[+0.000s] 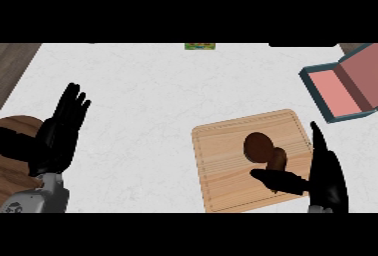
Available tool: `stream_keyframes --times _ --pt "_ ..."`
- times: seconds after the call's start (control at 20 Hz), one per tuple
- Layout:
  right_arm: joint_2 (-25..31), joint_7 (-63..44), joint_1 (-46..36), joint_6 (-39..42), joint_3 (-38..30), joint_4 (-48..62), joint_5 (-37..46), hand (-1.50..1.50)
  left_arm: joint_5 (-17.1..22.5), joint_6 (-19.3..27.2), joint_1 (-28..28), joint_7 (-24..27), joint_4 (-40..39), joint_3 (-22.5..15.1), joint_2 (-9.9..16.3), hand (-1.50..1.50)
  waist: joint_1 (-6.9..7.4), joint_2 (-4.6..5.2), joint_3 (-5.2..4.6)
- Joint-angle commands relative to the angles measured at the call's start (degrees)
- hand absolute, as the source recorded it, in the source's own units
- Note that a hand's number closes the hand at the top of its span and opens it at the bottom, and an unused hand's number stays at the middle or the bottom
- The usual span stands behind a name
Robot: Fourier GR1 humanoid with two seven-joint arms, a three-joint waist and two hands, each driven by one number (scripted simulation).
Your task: Pick the cupcake from the cutting board and place it in the cardboard box
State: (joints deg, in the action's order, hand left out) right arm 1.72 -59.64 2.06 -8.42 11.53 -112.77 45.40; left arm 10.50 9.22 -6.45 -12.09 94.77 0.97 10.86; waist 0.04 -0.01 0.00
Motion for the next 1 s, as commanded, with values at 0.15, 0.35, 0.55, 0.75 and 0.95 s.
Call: stream_keyframes --times 0.15,0.35,0.55,0.75,0.95 --pt "-1.7 -0.5 -2.2 -1.0 -3.4 4.3 -0.7 -1.5 -1.4 0.3 0.2 -2.4 2.8 -0.1 -1.7 0.0 -0.03 0.0 0.01" --pt "-1.7 -1.8 -0.7 -1.3 -0.9 3.3 0.2 -1.5 -2.5 -0.6 1.5 -0.1 1.2 0.3 -2.5 0.0 -0.07 -0.02 0.0" --pt "-1.7 1.5 -0.8 -4.9 -0.5 8.3 -0.8 -1.5 -1.0 -3.3 1.3 -0.7 1.0 2.8 -1.0 0.0 -0.04 -0.02 0.0" --pt "-1.7 2.4 -5.5 -6.6 -3.5 16.3 0.6 -1.5 -1.1 -2.7 -0.8 -1.3 0.9 3.1 -1.4 0.0 0.08 0.03 0.01" --pt "-1.7 1.1 -6.2 -6.1 -2.5 17.0 0.4 -1.5 -4.5 -0.4 2.1 -1.1 3.0 0.4 -4.5 0.0 0.05 -0.01 0.01"
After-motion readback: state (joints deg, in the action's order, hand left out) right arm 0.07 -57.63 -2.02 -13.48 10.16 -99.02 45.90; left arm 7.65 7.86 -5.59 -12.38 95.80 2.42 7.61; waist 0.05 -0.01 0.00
